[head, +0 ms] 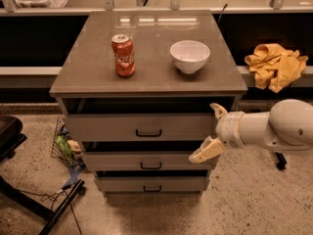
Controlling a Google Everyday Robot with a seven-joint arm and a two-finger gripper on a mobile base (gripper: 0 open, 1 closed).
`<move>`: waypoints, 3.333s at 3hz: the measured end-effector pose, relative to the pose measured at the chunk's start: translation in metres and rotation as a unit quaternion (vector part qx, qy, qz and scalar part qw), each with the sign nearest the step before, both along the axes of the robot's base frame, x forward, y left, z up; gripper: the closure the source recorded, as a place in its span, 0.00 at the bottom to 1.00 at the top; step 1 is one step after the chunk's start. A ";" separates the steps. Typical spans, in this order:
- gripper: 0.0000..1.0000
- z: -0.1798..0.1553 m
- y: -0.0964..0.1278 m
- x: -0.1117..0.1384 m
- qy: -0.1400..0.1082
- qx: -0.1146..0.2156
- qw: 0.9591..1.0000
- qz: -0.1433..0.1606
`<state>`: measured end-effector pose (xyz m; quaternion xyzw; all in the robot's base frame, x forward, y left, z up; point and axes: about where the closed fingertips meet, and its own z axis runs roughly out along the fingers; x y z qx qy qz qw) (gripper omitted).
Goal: Open top drawer
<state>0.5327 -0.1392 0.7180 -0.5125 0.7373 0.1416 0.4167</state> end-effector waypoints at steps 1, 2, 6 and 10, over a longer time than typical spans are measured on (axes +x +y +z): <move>0.00 -0.002 0.004 0.006 -0.002 -0.003 1.000 0.005; 0.00 -0.009 0.010 0.031 -0.005 -0.024 1.000 0.015; 0.00 -0.056 0.030 0.058 0.018 -0.058 0.997 0.044; 0.84 -0.055 0.036 0.057 0.022 -0.056 0.997 0.049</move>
Offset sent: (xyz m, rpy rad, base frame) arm 0.0711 0.0228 -0.0200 -0.1219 -0.0203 0.0743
